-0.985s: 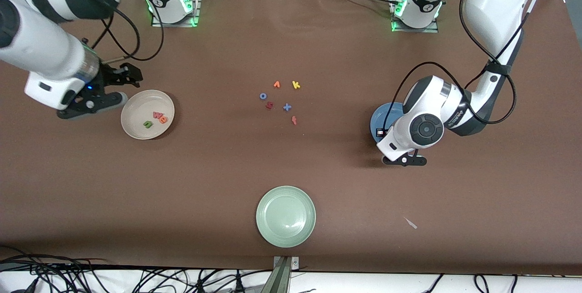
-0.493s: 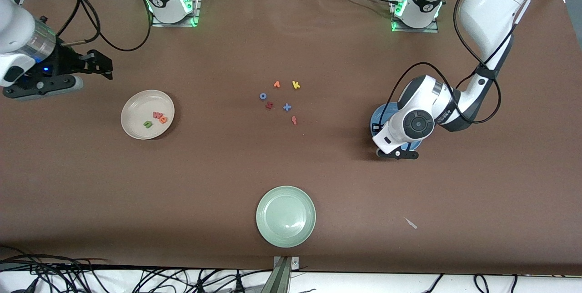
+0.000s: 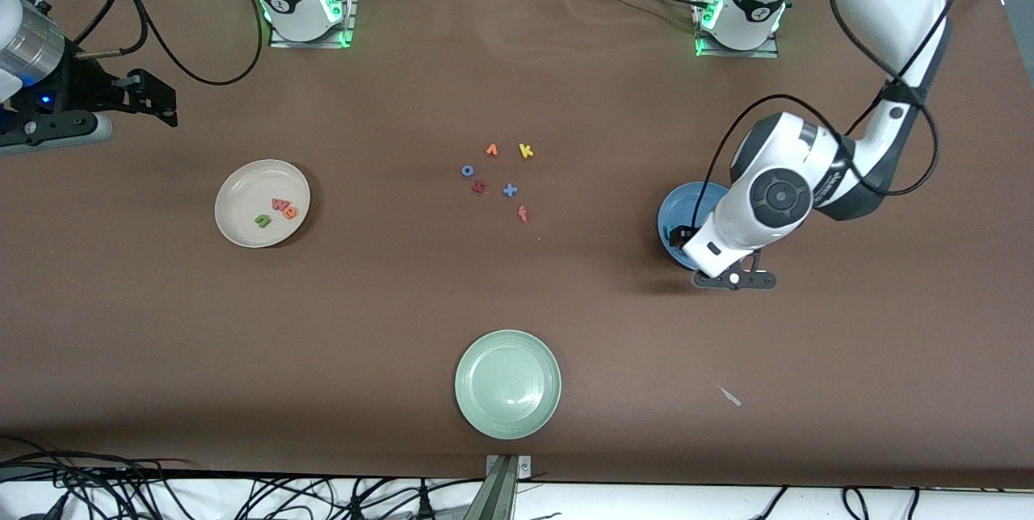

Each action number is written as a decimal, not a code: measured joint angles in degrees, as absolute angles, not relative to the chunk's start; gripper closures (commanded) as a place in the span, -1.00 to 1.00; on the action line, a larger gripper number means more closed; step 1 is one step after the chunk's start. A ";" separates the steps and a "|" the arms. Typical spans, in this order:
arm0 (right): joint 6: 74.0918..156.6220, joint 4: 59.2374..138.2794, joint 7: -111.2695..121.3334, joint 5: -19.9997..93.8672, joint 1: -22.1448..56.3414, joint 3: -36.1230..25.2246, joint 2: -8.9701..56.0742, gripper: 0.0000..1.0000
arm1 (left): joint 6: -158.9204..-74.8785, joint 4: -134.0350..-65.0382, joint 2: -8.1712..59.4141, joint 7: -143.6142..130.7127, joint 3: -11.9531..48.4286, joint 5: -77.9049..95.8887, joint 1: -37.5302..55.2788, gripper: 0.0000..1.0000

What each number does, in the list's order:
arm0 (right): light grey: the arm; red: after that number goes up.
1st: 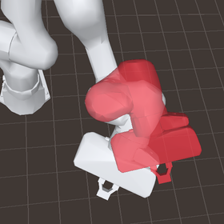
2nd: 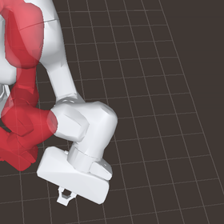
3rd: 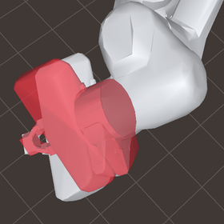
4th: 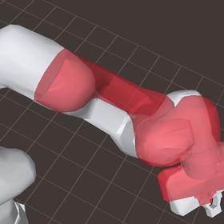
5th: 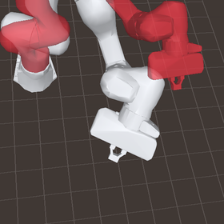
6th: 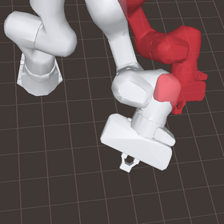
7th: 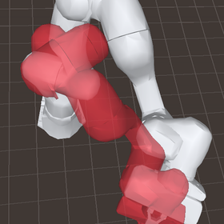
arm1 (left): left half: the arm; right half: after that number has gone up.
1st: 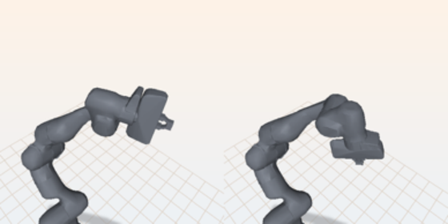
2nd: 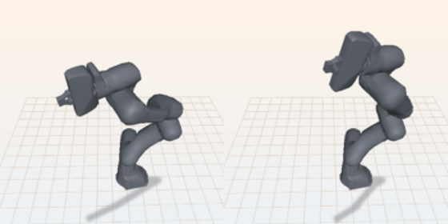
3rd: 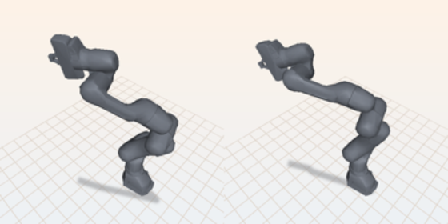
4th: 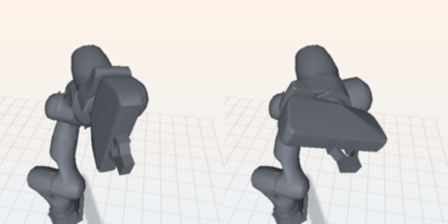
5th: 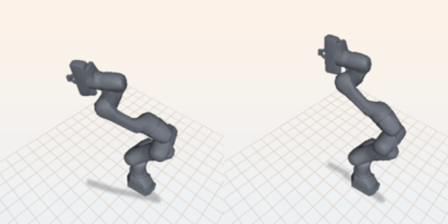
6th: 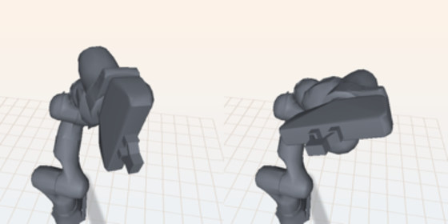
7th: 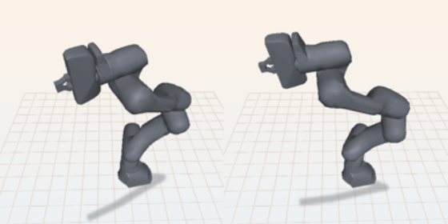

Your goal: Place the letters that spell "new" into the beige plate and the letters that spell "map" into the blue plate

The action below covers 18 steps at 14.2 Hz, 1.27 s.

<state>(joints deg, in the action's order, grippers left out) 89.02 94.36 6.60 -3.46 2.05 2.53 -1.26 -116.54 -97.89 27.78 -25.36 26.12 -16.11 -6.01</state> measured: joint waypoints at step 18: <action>88.60 94.51 6.49 -3.72 -1.60 5.51 -2.61 -1.00 | -93.63 -89.34 3.09 -3.24 8.33 -2.90 1.87 -1.00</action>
<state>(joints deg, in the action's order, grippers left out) 88.60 94.51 6.49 -3.72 -1.60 5.51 -2.61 -93.63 -89.34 3.09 -3.24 8.33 -2.90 1.87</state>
